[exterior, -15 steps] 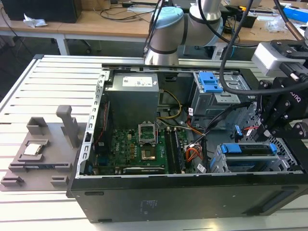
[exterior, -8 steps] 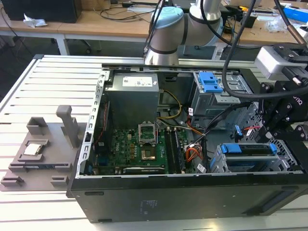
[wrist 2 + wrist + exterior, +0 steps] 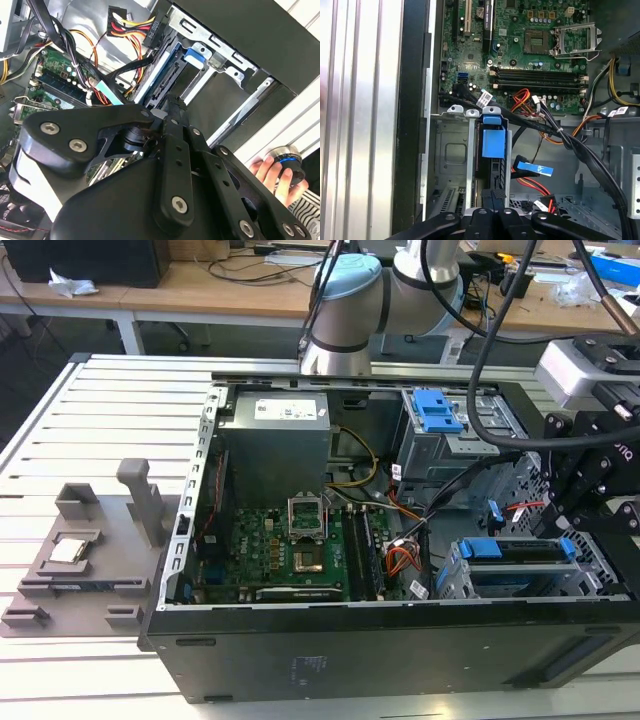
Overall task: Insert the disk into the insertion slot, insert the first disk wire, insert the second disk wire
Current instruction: 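Insert the disk into the insertion slot, then insert the first disk wire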
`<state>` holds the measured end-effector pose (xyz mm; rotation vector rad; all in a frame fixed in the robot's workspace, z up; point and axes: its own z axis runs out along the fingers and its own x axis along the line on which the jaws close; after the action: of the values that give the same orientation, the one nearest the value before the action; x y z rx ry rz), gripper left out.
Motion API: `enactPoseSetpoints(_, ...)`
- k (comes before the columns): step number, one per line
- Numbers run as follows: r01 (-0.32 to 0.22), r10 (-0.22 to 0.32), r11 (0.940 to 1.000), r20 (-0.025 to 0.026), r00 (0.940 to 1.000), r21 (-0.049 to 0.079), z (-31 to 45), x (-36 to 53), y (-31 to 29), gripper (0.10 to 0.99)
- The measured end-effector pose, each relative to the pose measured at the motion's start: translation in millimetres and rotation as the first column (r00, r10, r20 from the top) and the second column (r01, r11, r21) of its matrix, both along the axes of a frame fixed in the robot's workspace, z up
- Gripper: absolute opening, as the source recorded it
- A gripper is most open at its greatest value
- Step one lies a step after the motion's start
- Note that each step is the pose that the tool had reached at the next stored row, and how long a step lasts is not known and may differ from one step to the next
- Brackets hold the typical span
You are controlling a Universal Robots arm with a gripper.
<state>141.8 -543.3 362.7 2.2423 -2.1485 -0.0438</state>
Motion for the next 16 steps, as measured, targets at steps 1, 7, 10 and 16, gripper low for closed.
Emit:
enactPoseSetpoints(1,0.0,0.0,1.0,0.0,1.0,0.0,0.0,0.0,0.0,0.106)
enactPoseSetpoints(7,0.0,0.0,1.0,0.0,1.0,0.0,-0.1,0.1,0.0,0.106)
enactPoseSetpoints(10,0.0,0.0,1.0,0.0,1.0,0.0,-0.1,0.2,0.0,0.169)
enactPoseSetpoints(16,-0.003,0.003,1.0,0.0,1.0,-0.001,-0.1,0.9,19.0,0.302)
